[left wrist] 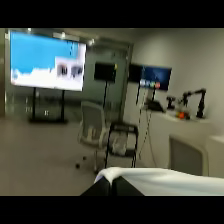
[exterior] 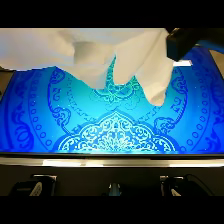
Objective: Fold the shirts.
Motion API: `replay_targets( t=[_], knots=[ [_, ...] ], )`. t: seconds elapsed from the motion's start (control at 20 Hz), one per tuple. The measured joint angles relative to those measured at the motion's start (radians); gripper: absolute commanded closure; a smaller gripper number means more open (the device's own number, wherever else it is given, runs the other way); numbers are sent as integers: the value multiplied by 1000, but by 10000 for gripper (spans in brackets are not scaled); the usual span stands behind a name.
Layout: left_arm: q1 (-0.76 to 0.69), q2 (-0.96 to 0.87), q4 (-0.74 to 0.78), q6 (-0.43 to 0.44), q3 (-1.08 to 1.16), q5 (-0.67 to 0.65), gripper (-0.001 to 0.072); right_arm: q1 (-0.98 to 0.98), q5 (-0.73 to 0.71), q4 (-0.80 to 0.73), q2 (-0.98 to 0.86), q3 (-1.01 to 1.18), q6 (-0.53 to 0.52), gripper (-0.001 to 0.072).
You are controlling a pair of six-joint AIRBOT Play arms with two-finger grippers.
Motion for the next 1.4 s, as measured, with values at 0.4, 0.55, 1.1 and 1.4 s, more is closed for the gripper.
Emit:
replay_targets(
  t=[0.4,0.55,1.1,1.4],
  knots=[
    [-18,69,7,-3,-34,-144,681,-2,479,-59,72,-6,120,689],
    [-18,51,8,-3,-221,-213,681,-2,642,-66,5,-152,156,689],
    [-19,-238,-76,-1,-793,69,680,-3,-68,51,-443,-590,171,686],
    [-56,-451,-87,-103,-812,132,143,-16,-236,264,-556,-583,164,123]
  ],
)
